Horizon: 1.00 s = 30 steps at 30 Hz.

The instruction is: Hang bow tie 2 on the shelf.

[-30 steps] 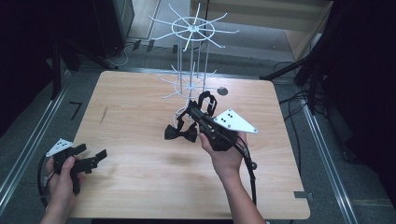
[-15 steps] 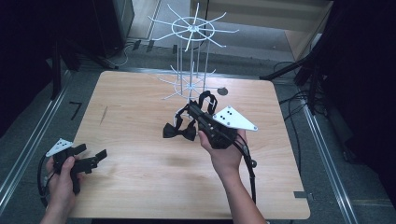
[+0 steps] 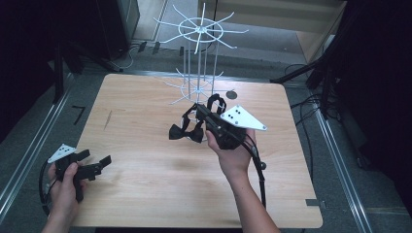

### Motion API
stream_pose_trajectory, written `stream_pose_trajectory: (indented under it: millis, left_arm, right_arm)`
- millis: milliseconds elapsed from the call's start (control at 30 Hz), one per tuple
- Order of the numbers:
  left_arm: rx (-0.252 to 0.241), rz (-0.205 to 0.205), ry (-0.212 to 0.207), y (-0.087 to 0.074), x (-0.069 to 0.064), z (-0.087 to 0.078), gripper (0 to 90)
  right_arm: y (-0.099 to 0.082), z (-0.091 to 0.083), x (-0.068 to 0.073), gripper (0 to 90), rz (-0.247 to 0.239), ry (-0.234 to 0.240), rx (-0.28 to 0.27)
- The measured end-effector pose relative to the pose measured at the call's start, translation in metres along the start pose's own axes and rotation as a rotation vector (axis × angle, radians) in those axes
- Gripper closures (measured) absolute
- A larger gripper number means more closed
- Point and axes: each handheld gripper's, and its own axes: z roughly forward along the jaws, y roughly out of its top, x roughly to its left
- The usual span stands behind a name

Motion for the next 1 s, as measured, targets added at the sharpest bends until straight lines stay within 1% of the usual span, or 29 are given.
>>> stream_pose_trajectory:
  millis: [200, 467, 633, 767, 1000]
  left_arm:
    - [0.001, 0.0, 0.0, 0.0, 0.0, 0.0, 0.0]
    - [0.001, -0.002, 0.0, 0.0, 0.0, 0.0, 0.0]
    - [0.002, -0.001, 0.0, 0.0, 0.0, 0.0, 0.0]
    - [0.0, -0.001, 0.0, 0.0, 0.0, 0.0, 0.0]
    - [0.001, -0.001, 0.0, 0.0, 0.0, 0.0, 0.0]
  right_arm:
    - [-0.001, 0.005, -0.005, 89.8, 0.002, -0.015, 0.007]
    - [-0.003, 0.012, -0.01, 89.8, 0.023, -0.033, 0.019]
    - [-0.005, 0.015, -0.013, 89.8, 0.031, -0.058, 0.022]
    - [-0.006, 0.018, -0.015, 89.8, 0.04, -0.066, 0.027]
    - [-0.01, 0.024, -0.017, 89.8, 0.042, -0.083, 0.038]
